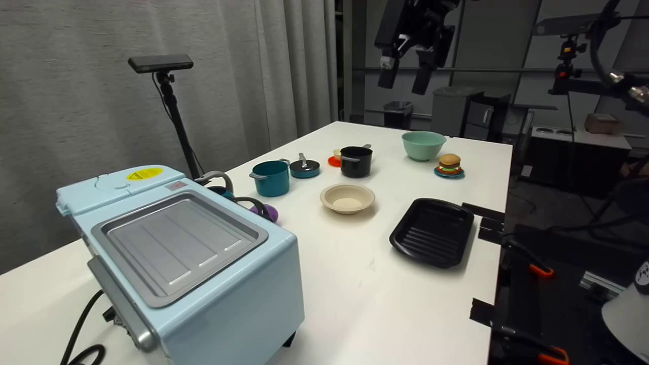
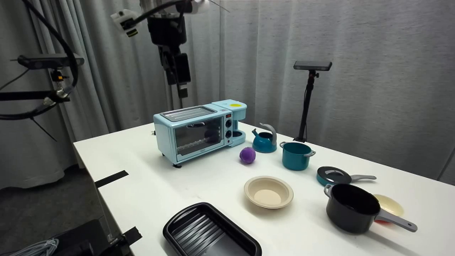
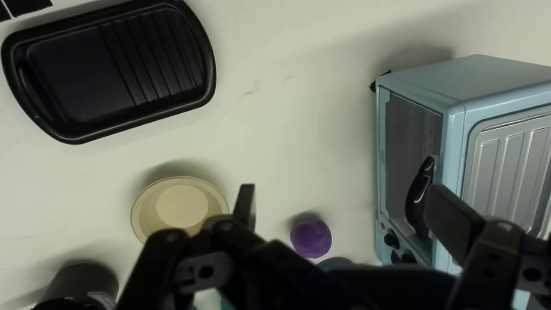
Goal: Put the purple plushy on the cream colored plate
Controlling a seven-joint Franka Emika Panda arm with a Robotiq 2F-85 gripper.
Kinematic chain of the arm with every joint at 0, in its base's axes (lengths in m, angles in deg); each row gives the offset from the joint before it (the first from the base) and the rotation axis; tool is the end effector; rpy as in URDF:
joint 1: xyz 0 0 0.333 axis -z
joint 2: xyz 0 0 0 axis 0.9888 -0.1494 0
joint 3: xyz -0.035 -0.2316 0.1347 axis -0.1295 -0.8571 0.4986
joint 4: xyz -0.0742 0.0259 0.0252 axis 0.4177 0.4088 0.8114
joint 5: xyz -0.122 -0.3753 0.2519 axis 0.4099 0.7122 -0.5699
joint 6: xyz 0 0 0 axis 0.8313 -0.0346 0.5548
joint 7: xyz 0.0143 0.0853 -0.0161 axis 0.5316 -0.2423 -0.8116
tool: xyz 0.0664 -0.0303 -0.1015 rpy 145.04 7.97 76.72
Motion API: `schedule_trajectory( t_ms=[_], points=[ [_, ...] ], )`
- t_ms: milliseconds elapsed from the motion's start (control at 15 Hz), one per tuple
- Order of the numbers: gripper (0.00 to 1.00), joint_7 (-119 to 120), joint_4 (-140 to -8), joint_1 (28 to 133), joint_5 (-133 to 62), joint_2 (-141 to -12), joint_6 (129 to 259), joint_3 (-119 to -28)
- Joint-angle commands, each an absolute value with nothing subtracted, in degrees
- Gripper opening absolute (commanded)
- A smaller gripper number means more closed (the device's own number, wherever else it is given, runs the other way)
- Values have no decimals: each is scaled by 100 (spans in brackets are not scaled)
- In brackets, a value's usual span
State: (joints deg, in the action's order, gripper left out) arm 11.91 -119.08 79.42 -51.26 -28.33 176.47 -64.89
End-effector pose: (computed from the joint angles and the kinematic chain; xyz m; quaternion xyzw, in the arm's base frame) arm 0.5000 0.0719 0.4534 -0.9833 0.1305 -0.0780 0.1003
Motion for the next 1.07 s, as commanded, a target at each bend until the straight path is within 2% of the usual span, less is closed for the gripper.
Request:
schedule_trajectory(
  t_ms=[0,467,1000],
  points=[
    [100,1502,-11523,8000,-5061,-3580,18085,-6233],
    [100,2317,-10244,7968,-4326,-5595,18883,-5846],
    [100,2315,-8404,7711,-3962,-7801,19263,-6294]
  ],
)
